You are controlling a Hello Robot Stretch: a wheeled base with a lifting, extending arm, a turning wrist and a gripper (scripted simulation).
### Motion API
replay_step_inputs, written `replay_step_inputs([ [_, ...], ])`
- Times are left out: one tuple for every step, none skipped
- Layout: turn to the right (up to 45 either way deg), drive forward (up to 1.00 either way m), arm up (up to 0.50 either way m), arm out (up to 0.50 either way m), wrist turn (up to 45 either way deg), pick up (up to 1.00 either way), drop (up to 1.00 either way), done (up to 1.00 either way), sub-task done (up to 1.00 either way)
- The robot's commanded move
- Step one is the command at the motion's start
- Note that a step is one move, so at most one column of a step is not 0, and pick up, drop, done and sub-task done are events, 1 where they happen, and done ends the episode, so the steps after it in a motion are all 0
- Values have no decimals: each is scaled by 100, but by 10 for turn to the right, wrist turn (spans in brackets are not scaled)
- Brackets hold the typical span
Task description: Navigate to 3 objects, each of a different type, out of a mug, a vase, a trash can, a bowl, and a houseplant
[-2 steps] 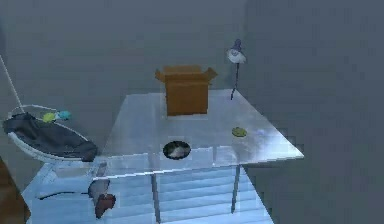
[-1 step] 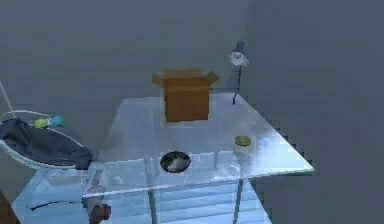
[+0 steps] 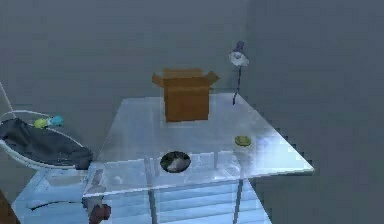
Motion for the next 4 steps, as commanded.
replay_step_inputs([
  [-360,0,0,0,0,0,0,0,0],
  [0,45,0,0,0,0,0,0,0],
  [-450,0,0,0,0,0,0,0,0],
  [0,0,0,0,0,0,0,0,100],
])
